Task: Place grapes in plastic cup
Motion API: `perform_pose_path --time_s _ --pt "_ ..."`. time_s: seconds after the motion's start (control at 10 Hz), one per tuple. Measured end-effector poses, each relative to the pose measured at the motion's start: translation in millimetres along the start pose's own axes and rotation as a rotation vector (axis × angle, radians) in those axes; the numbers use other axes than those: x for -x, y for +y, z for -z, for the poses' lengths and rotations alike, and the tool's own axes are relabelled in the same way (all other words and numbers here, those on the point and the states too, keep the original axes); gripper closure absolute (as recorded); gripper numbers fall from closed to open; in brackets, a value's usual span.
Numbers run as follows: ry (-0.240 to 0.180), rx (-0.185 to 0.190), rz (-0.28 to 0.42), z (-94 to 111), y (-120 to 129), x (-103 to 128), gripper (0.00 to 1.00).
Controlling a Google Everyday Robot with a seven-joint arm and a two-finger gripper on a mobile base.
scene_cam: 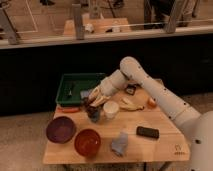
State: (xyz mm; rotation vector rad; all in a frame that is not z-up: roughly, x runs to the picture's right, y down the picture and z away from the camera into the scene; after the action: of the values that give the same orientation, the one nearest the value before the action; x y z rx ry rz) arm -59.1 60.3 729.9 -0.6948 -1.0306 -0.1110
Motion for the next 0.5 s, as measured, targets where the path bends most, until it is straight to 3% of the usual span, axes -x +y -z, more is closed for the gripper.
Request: perform_pose_path --time_s 0.5 --pt "-0.011 0.003 -0.005 -9 -2 -20 1.0"
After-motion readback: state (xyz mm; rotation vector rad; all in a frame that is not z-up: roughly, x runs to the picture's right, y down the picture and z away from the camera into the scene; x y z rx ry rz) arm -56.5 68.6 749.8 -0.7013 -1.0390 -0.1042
